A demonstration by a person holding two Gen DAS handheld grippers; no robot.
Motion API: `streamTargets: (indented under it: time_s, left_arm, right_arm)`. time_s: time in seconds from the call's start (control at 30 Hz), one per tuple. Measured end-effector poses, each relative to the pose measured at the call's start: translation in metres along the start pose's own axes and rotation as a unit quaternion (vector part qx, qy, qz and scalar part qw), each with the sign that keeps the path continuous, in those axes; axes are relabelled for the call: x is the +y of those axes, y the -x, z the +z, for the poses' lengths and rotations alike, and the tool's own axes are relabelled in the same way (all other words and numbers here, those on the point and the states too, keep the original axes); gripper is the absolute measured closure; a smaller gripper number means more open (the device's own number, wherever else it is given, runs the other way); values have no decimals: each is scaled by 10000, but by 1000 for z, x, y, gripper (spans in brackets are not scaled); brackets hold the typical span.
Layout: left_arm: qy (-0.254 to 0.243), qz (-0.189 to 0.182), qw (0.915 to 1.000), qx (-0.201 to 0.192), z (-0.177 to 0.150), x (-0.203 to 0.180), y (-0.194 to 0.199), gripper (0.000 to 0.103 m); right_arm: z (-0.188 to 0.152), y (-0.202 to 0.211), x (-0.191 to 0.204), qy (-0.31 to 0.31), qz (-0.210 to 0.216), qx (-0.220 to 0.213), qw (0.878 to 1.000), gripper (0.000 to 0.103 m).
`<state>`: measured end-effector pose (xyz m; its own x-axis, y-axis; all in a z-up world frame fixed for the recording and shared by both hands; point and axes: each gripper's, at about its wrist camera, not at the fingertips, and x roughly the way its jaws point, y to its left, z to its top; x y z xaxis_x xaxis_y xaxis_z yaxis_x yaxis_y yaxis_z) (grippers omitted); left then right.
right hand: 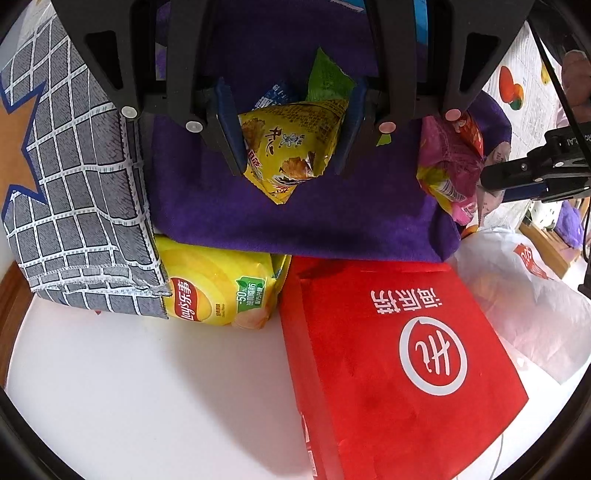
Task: Organize snacks
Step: 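Carry the yellow packet with the right tool while the left carries the pink sachet over the towel, then open the right tool onto the towel while the left tool releases the pink sachet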
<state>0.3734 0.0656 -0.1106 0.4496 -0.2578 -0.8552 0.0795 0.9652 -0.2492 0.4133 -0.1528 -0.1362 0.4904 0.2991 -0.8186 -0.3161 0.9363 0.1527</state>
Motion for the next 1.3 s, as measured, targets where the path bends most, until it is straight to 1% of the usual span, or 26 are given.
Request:
streamTargets:
  time_s: [0.8, 1.3]
  left_arm:
    - [-59, -25, 10000, 59, -2, -3, -2, 68]
    - [-97, -23, 9998, 171, -2, -6, -9, 68]
  right_arm:
    - [-1, -1, 3, 137, -36, 70, 9999, 53]
    - [-1, -3, 3, 155, -33, 105, 9998, 53]
